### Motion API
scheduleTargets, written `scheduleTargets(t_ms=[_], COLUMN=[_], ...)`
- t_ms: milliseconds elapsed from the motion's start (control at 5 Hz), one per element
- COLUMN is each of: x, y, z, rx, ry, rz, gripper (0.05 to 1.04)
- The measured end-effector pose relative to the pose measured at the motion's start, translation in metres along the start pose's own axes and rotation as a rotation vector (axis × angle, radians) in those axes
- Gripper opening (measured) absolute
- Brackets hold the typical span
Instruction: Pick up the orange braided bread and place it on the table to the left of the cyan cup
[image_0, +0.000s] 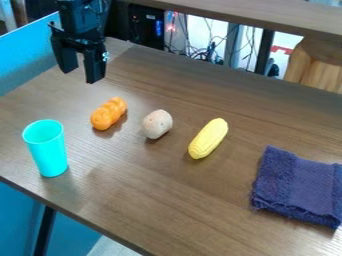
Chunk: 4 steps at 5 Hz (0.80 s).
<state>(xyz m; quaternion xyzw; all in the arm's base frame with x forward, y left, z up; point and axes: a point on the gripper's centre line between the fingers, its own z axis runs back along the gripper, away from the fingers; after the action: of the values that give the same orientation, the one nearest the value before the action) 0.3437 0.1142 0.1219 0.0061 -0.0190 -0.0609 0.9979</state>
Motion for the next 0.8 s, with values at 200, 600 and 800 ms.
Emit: scheduleTargets(t_ms=[200,600,800], x=[-0.003,0.010,0.023], y=[-0.001,0.002,-0.004], z=[-0.017,-0.040,-0.052], rx=[-0.022,-0.033,-0.017], ry=[0.046,0.086,0.096], rz=[0.003,0.027,0.025], gripper=[1.001,1.001,1.001])
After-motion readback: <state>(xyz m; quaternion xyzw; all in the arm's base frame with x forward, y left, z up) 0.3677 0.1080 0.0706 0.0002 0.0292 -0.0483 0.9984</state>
